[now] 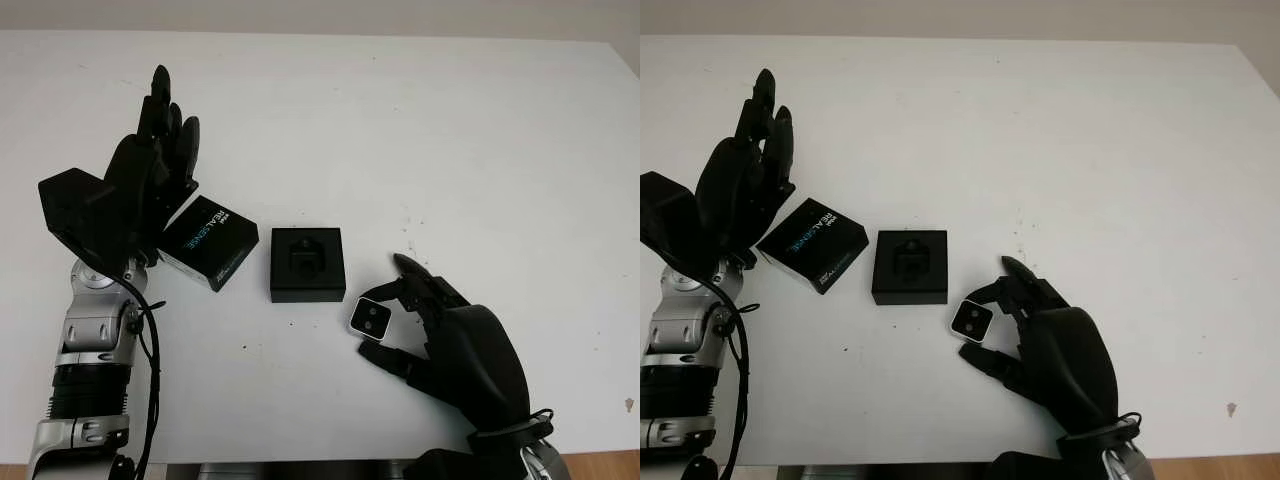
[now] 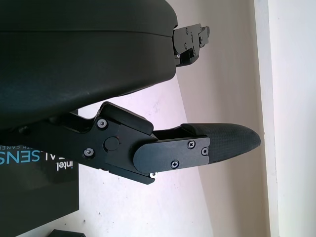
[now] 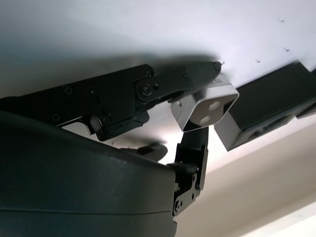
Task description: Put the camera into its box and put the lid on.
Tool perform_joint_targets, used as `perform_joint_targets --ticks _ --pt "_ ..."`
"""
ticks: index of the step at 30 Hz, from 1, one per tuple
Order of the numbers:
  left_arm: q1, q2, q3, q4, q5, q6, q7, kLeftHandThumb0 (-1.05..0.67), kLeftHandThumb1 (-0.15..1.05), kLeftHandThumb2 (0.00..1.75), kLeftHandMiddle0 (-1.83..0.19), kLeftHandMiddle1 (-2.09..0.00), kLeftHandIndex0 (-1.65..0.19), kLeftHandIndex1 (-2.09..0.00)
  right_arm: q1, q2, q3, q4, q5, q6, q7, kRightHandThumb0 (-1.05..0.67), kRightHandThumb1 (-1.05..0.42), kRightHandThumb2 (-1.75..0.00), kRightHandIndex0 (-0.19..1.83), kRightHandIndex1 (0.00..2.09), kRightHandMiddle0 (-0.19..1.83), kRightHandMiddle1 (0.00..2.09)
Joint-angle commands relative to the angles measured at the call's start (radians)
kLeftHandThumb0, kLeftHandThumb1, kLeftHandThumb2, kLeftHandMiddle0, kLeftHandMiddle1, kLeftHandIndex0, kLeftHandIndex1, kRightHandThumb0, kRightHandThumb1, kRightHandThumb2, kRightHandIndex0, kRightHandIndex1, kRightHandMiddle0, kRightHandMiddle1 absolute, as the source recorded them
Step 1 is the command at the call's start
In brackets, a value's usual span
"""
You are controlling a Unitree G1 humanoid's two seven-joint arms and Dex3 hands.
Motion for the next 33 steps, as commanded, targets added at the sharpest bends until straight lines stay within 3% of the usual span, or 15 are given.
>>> perform_joint_targets --ticks 1,10,22,29,33 --pt "-0.003 0.008 0.003 -0.01 0.007 -0.003 -0.002 -0.8 1.05 0.54 0.19 0.0 0.19 0.0 0.001 0.022 0.0 0.007 0.077 0.008 0.036 -0.29 -1.05 -0.19 0.37 0.08 0.13 1.54" --pt "-0.002 0.01 0.007 -0.007 0.001 -0.002 -0.006 -0.79 1.05 0.54 0.19 0.0 0.19 0.0 -0.084 0.071 -0.068 0.084 0.399 0.076 0.194 -0.32 -1.05 -0.31 0.3 0.05 0.03 1.79" --pt "-0.003 0.02 0.004 -0.02 0.009 0.011 -0.01 -0.78 1.05 0.57 0.19 0.0 0.19 0.0 -0.154 0.069 -0.11 0.112 0.475 0.115 0.26 -0.4 -1.05 -0.34 0.28 0.05 0.01 1.91" --pt "-0.017 0.024 0.0 -0.004 0.01 0.012 -0.012 -0.78 1.05 0.56 0.19 0.0 0.19 0.0 -0.285 -0.037 -0.174 0.068 0.57 0.259 0.456 -0.44 -1.05 -0.31 0.17 0.02 0.07 1.92" --pt "-0.016 0.023 -0.003 -0.01 0.014 0.016 -0.005 -0.78 1.05 0.57 0.19 0.0 0.19 0.0 -0.398 -0.097 -0.192 0.073 0.592 0.317 0.537 -0.45 -1.05 -0.26 0.16 0.03 0.21 1.98"
